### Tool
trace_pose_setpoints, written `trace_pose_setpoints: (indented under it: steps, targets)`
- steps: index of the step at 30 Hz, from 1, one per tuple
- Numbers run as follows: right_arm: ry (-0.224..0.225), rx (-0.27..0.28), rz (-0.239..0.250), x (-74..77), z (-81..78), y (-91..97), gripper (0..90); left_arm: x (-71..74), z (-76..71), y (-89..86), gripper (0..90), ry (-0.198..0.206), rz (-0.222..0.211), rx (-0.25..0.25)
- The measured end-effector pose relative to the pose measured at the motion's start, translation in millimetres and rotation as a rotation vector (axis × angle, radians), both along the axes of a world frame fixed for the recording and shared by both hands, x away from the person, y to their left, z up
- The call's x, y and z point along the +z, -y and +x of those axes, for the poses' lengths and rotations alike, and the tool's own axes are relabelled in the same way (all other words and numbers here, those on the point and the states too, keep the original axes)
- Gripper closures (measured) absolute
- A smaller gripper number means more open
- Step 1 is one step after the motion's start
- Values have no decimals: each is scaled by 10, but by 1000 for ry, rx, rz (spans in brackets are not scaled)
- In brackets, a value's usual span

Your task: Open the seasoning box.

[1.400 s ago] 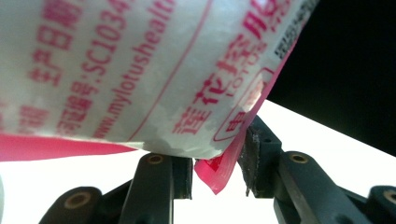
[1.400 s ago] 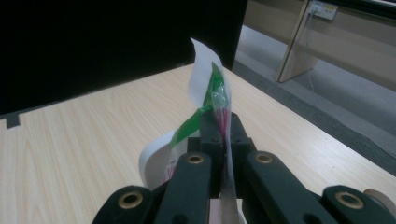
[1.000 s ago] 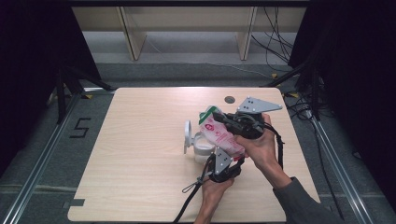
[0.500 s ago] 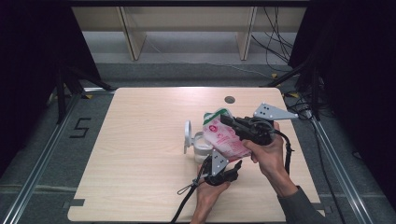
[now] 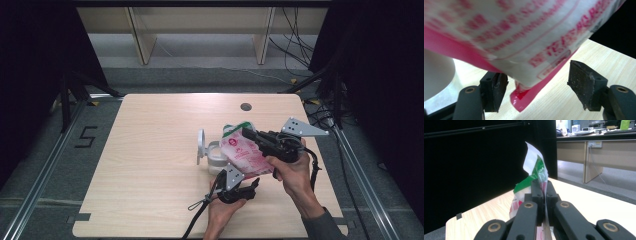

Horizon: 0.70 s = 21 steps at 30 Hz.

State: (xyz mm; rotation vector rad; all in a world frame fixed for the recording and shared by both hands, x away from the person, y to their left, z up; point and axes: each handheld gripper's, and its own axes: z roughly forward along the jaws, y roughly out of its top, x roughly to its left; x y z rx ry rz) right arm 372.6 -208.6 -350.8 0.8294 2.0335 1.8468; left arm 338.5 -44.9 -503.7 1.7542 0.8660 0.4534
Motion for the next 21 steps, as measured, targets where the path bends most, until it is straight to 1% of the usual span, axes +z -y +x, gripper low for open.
trace_pose_setpoints:
  steps: [1,2,3,4,5,6,8,9,10,12,13,14,15,16,17,18,19,20,21]
  targets:
    - [7,-1,12,-14,-8,5,900,1,-2,-6,313,3,-3,-1]
    - [6,1,5,-20,-19,12,900,-1,-3,-7,314,2,2,1]
    - [3,4,3,-37,-24,8,900,-6,-6,-6,303,-25,9,5]
    - [4,7,-8,-42,-25,16,900,-6,-6,-6,289,-25,9,5]
    - [-21,-1,-5,-45,-47,19,900,-13,-3,-8,287,-29,4,0]
    - [9,0,-3,-59,-23,20,900,-12,-21,-14,286,-31,10,11]
    - [1,0,2,-66,-20,26,900,-15,-24,-22,282,-36,12,5]
    - [-16,-4,1,-71,-20,49,900,-19,-29,-53,274,-47,15,-4]
    - [-8,-14,0,-70,-24,57,900,-13,-25,-80,274,-46,13,0]
    - [-8,-13,6,-68,-33,62,900,-2,-26,-105,273,-43,19,8]
    - [15,-13,-6,-65,-23,76,900,1,-28,-119,272,-42,25,11]
    - [7,-16,-4,-64,-35,80,900,-4,-42,-130,258,-56,30,0]
    - [7,-16,-4,-64,-35,80,900,-4,-42,-130,254,-56,30,0]
    - [21,-20,-13,-67,-25,90,900,-8,-50,-125,254,-53,29,-3]
    - [-1,-21,-9,-87,-30,95,900,-1,-71,-125,253,-54,44,5]
    - [5,-27,2,-104,-22,96,900,-4,-82,-139,250,-57,51,0]
    - [-13,-27,0,-113,-25,101,900,-7,-92,-131,250,-64,22,-3]
    - [-13,-27,0,-113,-25,101,900,-7,-92,-131,250,-64,22,-3]
    - [-13,-28,-13,-121,-18,116,900,-9,-99,-139,250,-66,16,-1]
